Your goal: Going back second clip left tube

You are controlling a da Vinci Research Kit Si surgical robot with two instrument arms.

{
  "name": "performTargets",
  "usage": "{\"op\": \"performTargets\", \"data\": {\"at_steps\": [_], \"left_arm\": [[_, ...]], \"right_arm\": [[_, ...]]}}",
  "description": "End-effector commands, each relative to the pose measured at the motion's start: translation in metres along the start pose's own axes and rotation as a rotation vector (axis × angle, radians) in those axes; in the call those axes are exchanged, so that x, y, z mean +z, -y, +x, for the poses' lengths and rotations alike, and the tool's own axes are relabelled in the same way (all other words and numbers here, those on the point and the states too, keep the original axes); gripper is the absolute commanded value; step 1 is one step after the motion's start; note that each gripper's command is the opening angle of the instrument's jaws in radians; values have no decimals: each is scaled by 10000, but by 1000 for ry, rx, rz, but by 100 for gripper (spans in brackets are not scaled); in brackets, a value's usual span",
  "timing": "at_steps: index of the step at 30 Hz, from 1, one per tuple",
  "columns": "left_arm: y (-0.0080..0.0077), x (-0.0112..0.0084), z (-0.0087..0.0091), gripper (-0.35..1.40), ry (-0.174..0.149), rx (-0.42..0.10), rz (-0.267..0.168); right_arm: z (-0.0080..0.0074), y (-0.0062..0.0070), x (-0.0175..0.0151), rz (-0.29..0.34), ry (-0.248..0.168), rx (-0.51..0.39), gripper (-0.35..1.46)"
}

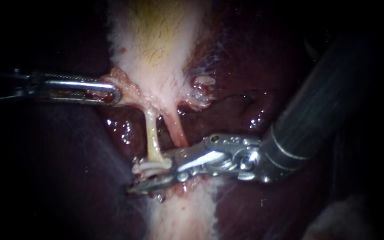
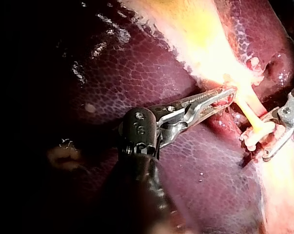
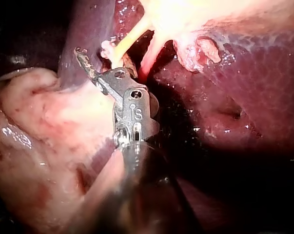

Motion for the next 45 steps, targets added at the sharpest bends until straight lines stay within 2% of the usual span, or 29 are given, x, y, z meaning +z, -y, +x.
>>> {"op": "performTargets", "data": {"at_steps": [1,6,9,15,22,25,33,41,45], "left_arm": [[0,0,-1,-35,0,0,1],[0,0,-1,-35,0,0,1],[0,0,-1,-35,0,0,1],[0,0,-1,-35,0,1,1],[0,-1,-1,-35,0,1,0],[0,-2,-1,-35,1,1,0],[0,-2,-1,-35,1,1,0],[0,-3,-1,-35,1,1,0],[0,-3,-1,-35,1,1,0]], "right_arm": [[-1,-2,-1,-9,7,-10,48],[-4,-8,-7,-109,4,-83,50],[-6,-7,-11,-143,-3,-111,50],[-9,-6,-19,-174,-8,-136,50],[-13,-3,-32,-165,-3,-165,50],[-16,1,-45,-159,3,-219,50],[-20,14,-99,-180,7,-331,50],[-10,24,-163,-185,11,-404,50],[-8,26,-182,-179,12,-417,50]]}}
